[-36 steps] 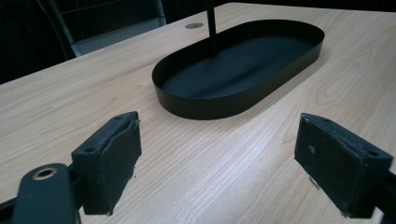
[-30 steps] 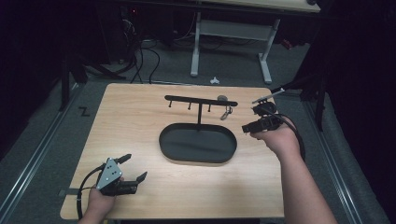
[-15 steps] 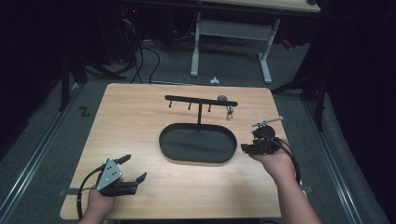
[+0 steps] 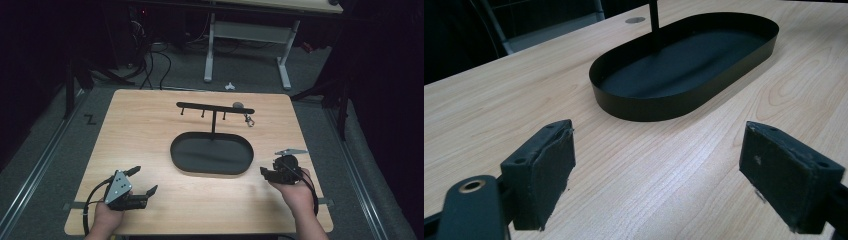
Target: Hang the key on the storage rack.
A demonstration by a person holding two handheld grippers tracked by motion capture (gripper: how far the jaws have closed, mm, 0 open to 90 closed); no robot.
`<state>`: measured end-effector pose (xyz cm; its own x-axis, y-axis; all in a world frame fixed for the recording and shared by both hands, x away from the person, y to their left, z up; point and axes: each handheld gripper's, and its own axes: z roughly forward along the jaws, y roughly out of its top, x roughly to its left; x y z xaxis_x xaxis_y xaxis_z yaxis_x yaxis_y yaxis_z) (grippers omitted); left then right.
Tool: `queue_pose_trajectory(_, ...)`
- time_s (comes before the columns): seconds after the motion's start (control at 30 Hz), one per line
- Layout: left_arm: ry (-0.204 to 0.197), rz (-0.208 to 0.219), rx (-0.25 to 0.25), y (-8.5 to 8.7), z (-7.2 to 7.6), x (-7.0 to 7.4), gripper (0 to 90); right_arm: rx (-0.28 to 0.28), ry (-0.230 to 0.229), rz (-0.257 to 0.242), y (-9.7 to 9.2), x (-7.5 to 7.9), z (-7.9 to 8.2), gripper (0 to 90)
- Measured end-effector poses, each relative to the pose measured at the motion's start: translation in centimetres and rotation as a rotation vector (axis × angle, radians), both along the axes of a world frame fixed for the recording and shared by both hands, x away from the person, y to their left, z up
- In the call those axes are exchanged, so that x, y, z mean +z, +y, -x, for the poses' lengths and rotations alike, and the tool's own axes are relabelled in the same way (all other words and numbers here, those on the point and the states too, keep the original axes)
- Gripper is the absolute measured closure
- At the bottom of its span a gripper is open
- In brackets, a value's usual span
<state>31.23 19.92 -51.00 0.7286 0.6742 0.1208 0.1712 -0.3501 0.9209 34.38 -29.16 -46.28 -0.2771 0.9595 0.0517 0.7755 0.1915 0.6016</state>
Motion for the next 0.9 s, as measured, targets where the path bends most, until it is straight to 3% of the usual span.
queue_pose_trajectory(0.5, 0.010, -0.021, 0.002, -0.1, 0.0, -0.2, 15.2, -0.026, -0.160, -0.049, 0.2, -4.7, 4.9, 43.3)
queue_pose_trajectory(0.63, 0.006, -0.013, 0.006, -0.1, 0.0, -0.2, 15.2, -0.059, -0.232, -0.060, 0.0, -5.9, 6.6, 43.2)
queue_pose_trajectory(0.77, -0.003, -0.010, 0.003, -0.2, 0.0, -0.1, 15.2, -0.023, -0.240, -0.011, 0.1, -6.0, 7.3, 42.8)
queue_pose_trajectory(0.9, -0.002, -0.007, 0.002, -0.2, 0.0, -0.1, 15.2, -0.026, -0.236, -0.025, 0.2, -6.2, 7.4, 42.7)
